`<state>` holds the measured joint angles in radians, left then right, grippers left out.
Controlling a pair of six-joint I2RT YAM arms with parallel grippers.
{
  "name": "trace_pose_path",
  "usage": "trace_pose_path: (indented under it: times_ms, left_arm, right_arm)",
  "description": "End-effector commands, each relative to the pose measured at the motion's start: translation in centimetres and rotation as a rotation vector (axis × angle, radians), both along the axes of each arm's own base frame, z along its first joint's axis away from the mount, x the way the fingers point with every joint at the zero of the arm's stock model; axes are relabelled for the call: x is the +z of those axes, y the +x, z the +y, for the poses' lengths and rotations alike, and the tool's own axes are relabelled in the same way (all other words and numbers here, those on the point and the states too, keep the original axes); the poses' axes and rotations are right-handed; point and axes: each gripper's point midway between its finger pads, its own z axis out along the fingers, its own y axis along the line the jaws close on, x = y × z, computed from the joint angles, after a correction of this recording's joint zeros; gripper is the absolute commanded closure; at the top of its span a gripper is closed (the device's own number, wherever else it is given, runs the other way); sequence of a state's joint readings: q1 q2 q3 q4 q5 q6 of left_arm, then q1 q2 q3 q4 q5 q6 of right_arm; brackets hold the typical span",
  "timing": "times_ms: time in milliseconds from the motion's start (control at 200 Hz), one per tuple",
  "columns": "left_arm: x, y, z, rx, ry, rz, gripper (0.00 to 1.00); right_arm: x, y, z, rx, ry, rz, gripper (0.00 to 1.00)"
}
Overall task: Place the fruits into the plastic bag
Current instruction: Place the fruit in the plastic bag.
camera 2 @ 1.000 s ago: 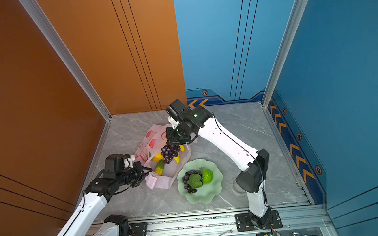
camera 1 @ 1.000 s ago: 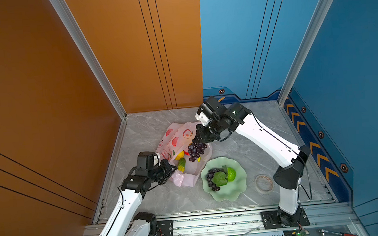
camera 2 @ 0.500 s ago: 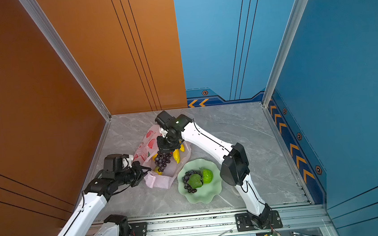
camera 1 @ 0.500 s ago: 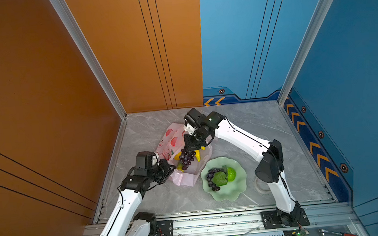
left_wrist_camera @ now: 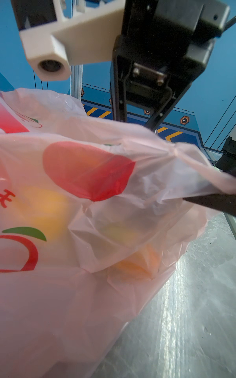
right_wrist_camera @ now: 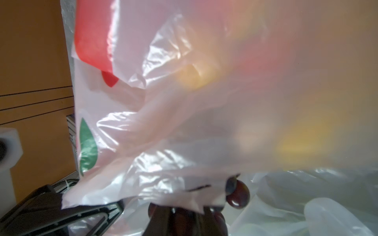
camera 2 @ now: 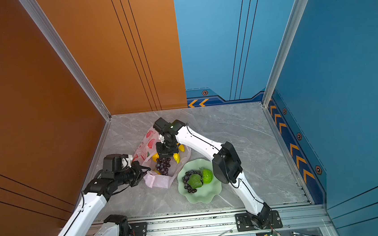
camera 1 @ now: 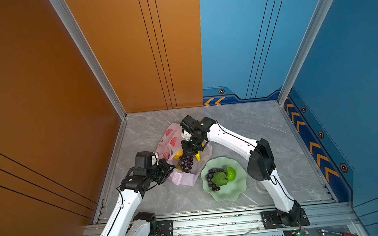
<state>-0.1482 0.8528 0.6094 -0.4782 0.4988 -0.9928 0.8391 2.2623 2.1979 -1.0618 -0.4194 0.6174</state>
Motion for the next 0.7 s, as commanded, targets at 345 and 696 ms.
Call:
trace_pose_path:
  times_ms: [345, 696]
  left_arm:
    - [0.3, 0.3, 0.1, 0.002, -0.01, -0.004, 1.0]
    - [0.3, 0.3, 0.1, 0.004, -0.008, -0.003, 1.0]
  right_arm:
    - [-4.2, 0.0, -0.7, 0.051, -0.074, 0.003, 0.82]
    - [-5.6, 0.2, -1.5, 0.045, -0.105, 0.008, 0.76]
